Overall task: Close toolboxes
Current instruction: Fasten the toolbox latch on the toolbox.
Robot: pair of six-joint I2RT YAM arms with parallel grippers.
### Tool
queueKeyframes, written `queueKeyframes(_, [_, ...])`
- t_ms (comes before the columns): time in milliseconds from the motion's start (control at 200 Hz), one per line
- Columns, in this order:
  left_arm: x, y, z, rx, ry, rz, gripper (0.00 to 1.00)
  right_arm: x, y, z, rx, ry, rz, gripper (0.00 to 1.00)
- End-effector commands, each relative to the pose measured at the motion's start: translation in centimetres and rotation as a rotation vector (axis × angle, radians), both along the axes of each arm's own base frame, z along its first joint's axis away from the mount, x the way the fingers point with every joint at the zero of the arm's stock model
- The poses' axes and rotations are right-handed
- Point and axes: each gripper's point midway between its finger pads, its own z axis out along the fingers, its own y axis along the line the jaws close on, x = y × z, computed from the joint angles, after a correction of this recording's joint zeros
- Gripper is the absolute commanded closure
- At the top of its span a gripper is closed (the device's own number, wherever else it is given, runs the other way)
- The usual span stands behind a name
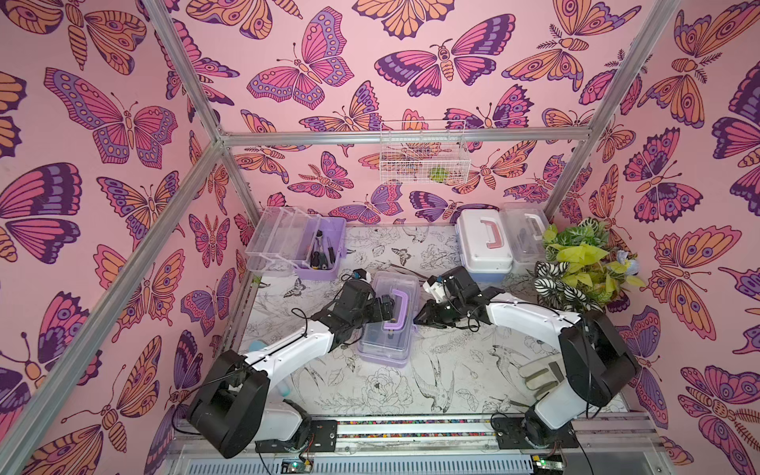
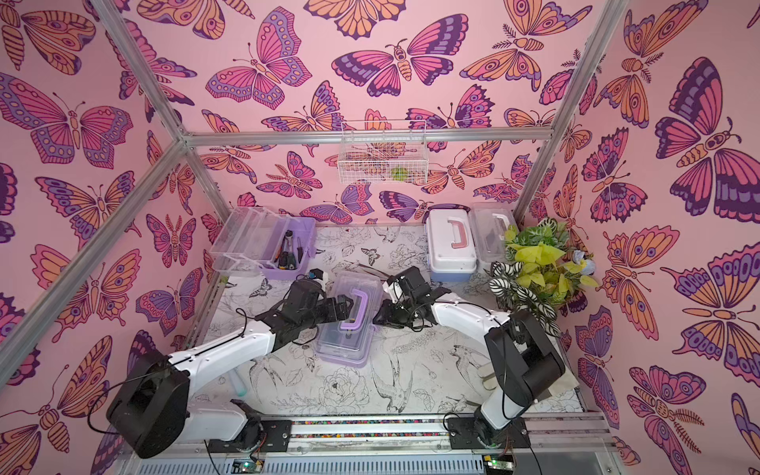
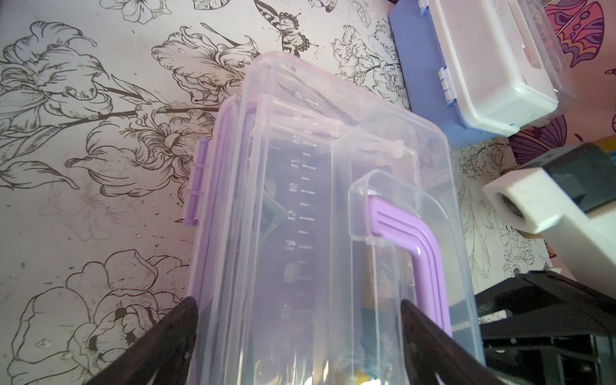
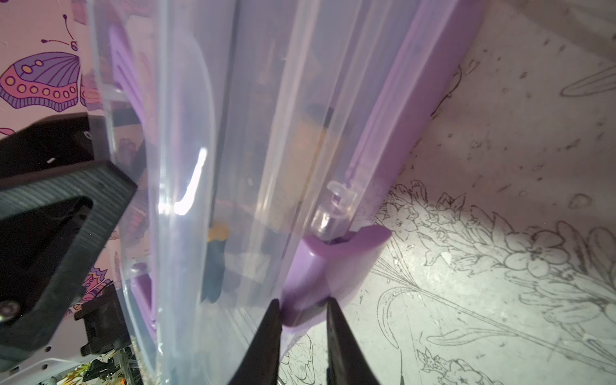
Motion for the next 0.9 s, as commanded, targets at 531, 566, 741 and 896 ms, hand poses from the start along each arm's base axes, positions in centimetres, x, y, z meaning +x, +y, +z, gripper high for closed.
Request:
queueKeyframes(531, [-6.1, -0.5, -8.0, 0.052, 0.328, -0.055, 0.13, -1.1, 2.7, 0.8, 0.235, 0.015, -0.007, 0.76])
queueKeyframes(566, [-6.1, -0.6, -8.1, 0.05, 0.328, -0.056, 0.13, -1.2, 2.9, 0.9, 0.247, 0.017, -0.006, 0.76])
queueKeyframes(741, [-6.2, -0.9, -8.0, 0.035, 0.325, -0.05, 0.14, -1.6, 4.0, 0.8, 0.283, 0.028, 0.013, 0.76])
queueKeyframes(896, [-6.3, -1.1, -7.7, 0.019, 0.322, -0.048, 0.15, -1.7, 4.9, 1.5, 0.334, 0.024, 0.029, 0.76])
